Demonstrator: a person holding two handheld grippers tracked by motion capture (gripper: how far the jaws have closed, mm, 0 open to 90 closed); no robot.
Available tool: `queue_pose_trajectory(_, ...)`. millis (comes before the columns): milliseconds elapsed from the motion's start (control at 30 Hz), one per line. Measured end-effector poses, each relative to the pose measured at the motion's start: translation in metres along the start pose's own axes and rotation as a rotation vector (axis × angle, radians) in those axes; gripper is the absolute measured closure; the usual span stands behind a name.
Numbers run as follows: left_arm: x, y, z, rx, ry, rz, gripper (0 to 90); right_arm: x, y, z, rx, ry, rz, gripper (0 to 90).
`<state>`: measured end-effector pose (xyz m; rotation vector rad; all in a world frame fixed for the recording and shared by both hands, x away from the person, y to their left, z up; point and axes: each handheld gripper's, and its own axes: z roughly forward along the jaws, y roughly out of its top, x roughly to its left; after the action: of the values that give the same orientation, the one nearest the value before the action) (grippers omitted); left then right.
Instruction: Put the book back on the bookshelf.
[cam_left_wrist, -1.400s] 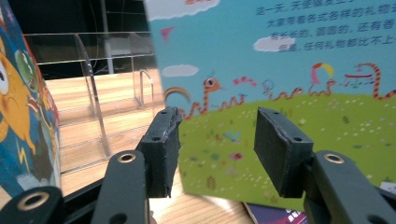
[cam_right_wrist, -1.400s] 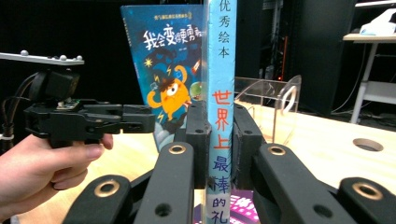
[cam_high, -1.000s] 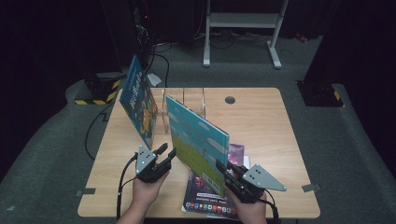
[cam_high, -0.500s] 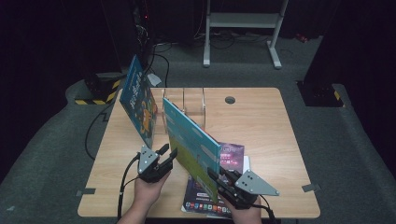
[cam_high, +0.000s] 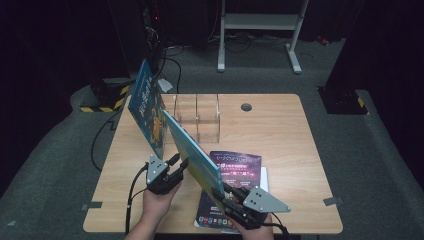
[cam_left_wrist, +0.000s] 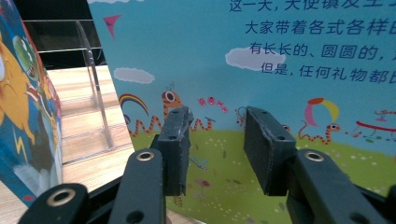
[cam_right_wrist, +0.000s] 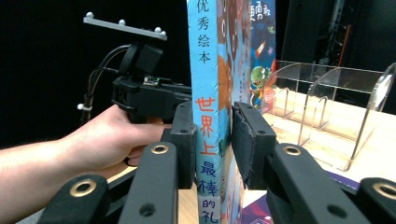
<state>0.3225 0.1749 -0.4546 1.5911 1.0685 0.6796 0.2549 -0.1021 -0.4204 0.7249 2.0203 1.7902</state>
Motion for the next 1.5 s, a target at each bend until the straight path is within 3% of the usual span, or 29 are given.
queue_pose_trajectory(567,0.016,-0.005,0.002,0.025,0.023,-0.028,59.4,0.010,-0.005,0.016,0.018,0.072,-0.002,64.4)
queue_pose_trajectory(700,0.019,-0.007,0.004,0.029,0.036,-0.045,60.4,0.017,-0.008,0.026,0.053,0.090,-0.006,61.8)
queue_pose_trajectory(1033,0.028,-0.009,0.004,0.031,0.052,-0.067,61.0,0.023,-0.010,0.041,0.074,0.095,-0.021,60.9)
queue_pose_trajectory(1400,0.031,-0.008,-0.001,0.040,0.045,-0.045,56.6,0.026,-0.015,0.056,0.092,0.091,-0.032,59.2)
queue_pose_trajectory(1500,0.028,-0.005,-0.006,0.022,0.033,-0.035,53.6,0.025,-0.015,0.056,0.088,0.102,-0.008,58.6)
